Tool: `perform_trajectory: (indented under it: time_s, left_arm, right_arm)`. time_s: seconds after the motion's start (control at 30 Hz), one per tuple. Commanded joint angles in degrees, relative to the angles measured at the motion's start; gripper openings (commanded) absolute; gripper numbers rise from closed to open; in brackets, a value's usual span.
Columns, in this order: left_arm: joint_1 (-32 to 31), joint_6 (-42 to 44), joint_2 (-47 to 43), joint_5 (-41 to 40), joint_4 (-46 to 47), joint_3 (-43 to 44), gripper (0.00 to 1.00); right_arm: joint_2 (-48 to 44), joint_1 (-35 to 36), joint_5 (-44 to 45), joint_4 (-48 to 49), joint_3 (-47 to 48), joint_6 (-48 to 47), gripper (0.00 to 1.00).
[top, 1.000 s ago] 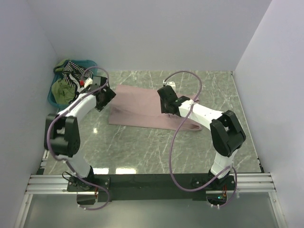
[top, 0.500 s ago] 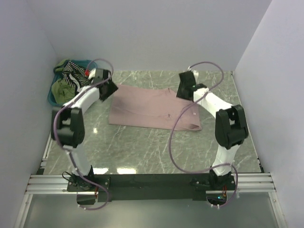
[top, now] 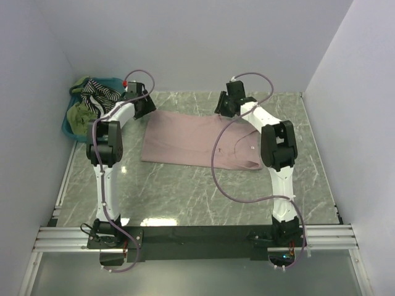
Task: Fold and stack the tank tops
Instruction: Fold the tank top
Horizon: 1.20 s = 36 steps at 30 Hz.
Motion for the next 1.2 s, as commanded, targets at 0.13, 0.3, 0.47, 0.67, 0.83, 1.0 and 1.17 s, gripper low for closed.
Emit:
perform_trajectory:
  time_s: [0.13, 0.3, 0.47, 0.67, 0.83, 1.0, 1.17]
  left_arm:
    - [0.9, 3.5, 2.6, 5.2, -0.1, 6.3, 0.68]
    - [0.9, 3.3, 4.9, 7.6, -0.6, 8.2, 0.61]
    - [1.0, 3.0, 5.3, 9.1, 0.1, 8.6, 0.59]
    - [0.9, 3.2, 7.0, 9.3, -1.7, 11.0, 0.54]
    - [0.9, 2.6, 7.6, 9.0, -2.0, 11.8, 0.5]
    - [0.9, 2.4, 8.2, 8.5, -2.3, 13.0, 0.47]
    - [0.9, 1.8, 8.7, 9.0, -2.2, 13.6, 0.4]
  right_arm:
    - [4.2, 0.0, -2.6, 0.4, 7.2, -0.2, 0.46]
    - [6.1, -0.1, -2.4, -1.1, 10.2, -0.8, 0.46]
    - [6.6, -0.1, -1.3, -1.9, 9.9, -0.5, 0.45]
    - [7.6, -0.3, 0.3, -3.7, 10.7, 0.3, 0.45]
    - [9.0, -0.1, 0.1, -4.6, 12.0, 0.8, 0.45]
    - [9.5, -0.2, 0.7, -5.2, 13.1, 0.8, 0.45]
    - [10.3, -0.3, 0.8, -5.5, 13.7, 1.0, 0.45]
